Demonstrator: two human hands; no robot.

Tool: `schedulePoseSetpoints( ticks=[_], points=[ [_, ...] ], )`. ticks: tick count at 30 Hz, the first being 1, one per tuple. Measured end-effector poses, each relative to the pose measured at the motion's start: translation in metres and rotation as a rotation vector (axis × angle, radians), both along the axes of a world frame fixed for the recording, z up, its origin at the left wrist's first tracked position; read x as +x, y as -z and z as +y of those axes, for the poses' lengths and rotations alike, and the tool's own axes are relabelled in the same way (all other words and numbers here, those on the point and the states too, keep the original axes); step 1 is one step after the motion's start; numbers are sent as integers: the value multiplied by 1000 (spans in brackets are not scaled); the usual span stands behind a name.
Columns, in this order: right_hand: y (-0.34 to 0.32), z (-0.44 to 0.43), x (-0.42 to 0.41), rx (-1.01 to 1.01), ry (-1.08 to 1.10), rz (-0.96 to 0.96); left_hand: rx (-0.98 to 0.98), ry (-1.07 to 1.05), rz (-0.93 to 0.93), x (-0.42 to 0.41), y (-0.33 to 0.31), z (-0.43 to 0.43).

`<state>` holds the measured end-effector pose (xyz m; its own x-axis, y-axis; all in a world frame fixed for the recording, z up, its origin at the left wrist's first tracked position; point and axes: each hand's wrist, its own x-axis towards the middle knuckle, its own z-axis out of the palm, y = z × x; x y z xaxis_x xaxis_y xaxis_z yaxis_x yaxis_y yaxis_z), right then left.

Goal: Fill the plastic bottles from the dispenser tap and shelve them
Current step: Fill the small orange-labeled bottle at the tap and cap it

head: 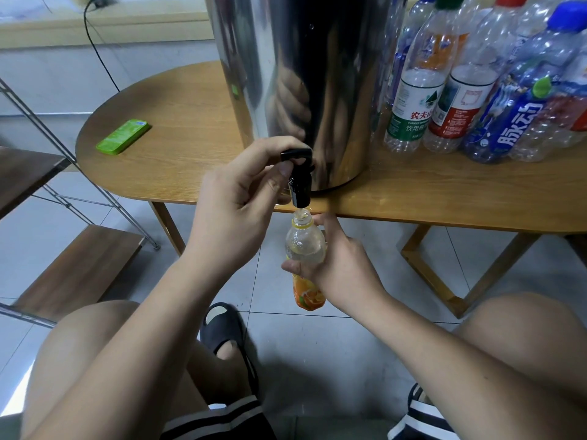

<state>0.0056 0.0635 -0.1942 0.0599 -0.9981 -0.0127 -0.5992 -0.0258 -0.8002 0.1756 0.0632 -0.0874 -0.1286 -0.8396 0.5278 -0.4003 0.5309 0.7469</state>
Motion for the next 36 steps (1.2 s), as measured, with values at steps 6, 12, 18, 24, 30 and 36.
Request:
schedulePoseSetpoints(
  ticks=[6, 12, 18, 24, 30, 36],
  points=[
    [0, 0, 0, -9, -1, 0, 0, -1, -9, 0, -1, 1],
    [1, 0, 0, -12, -3, 2, 1, 9, -5, 0, -1, 0],
    [1, 0, 0, -12, -6, 3, 12, 9, -3, 0, -2, 0],
    [0, 0, 0, -16, -2, 3, 21, -1, -1, 1, -1, -2],
    [-1, 1, -1, -10, -3, -7, 22, -2, -9, 1, -1, -3],
    [-1, 2, -1, -15, -10, -11, -24, -11, -65, 5, -1, -3]
  ],
)
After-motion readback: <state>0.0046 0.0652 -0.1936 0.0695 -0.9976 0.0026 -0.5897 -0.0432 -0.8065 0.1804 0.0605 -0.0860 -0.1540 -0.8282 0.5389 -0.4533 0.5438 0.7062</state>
